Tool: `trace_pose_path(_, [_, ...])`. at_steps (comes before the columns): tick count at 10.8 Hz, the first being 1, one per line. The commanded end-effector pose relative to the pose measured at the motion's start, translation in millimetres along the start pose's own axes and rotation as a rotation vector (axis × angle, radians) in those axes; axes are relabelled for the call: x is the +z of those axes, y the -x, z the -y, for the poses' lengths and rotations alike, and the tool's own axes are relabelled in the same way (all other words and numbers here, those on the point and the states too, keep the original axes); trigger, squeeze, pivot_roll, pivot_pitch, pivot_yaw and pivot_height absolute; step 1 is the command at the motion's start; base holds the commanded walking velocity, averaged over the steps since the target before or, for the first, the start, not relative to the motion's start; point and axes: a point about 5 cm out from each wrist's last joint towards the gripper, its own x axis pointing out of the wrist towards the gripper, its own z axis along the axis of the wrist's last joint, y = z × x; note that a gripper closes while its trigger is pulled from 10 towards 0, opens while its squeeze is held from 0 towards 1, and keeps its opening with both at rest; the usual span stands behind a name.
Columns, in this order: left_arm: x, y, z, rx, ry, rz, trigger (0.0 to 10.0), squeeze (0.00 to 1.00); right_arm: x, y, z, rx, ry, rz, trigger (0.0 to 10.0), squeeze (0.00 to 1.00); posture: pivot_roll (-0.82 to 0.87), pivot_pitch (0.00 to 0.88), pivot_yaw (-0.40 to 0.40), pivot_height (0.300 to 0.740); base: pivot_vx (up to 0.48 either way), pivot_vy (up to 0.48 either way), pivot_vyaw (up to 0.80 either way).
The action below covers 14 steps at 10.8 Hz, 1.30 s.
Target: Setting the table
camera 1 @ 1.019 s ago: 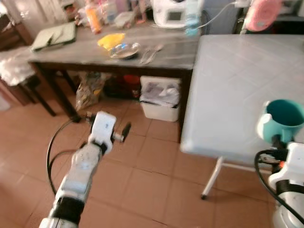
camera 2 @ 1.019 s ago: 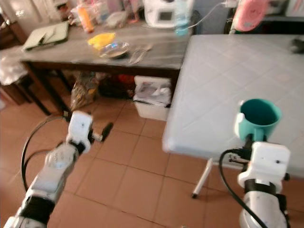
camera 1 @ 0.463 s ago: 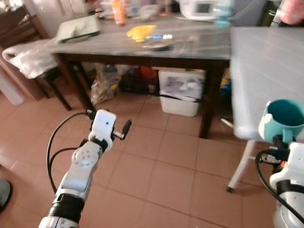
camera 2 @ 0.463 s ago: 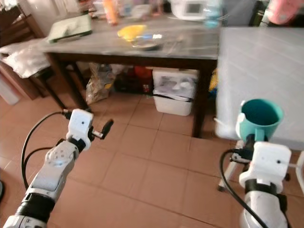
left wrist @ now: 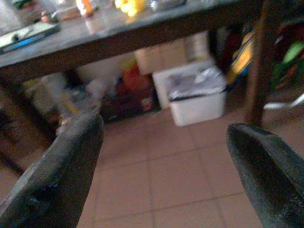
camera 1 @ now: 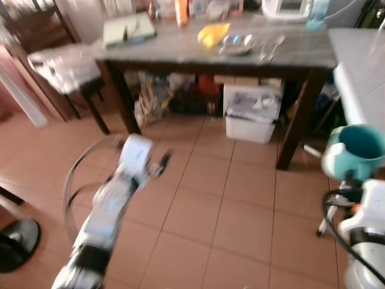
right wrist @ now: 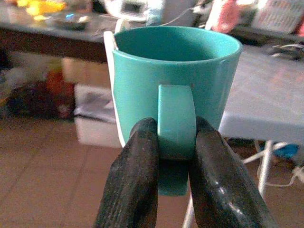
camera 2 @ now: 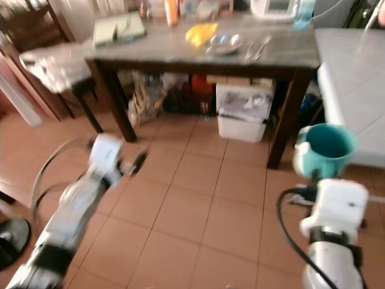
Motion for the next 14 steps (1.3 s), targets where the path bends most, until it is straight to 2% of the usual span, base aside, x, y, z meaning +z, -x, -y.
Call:
trace_pose_path(1, [-5, 3.8, -5.6, 0.006, 0.018, -0.021, 10.0, 0.0, 7, -0.2, -2.8, 0.014, -0.006, 0.032, 10.0, 0.0, -0.08, 0.11, 0.102, 0.74, 0.0, 0.0, 0.0])
trace_pose_path(4, [-3, 2.5, -0.4, -0.034, 0.038, -0.011, 10.0, 0.0, 7, 0.1, -2.9, 0.014, -0.006, 0.032, 10.0, 0.0, -0.08, 0.11, 0.102, 0.74, 0.116, 0.0, 0.0])
trace_pose_path(12, [-1, 1.8, 5.9, -0.078, 0.04, -0.004, 10.0, 0.0, 8, -1.4, -5.0, 0.021, -0.005, 0.038, 10.0, 0.0, -0.09, 0.109, 0.104, 0.74, 0.418, 0.0, 0.0])
trace_pose_path(14, [0, 0.7, 9.0, -0.088, 0.04, 0.002, 10.0, 0.0, 8, -2.0, -5.2, 0.023, -0.003, 0.041, 10.0, 0.0, -0.09, 0.101, 0.101, 0.74, 0.442, 0.0, -0.5])
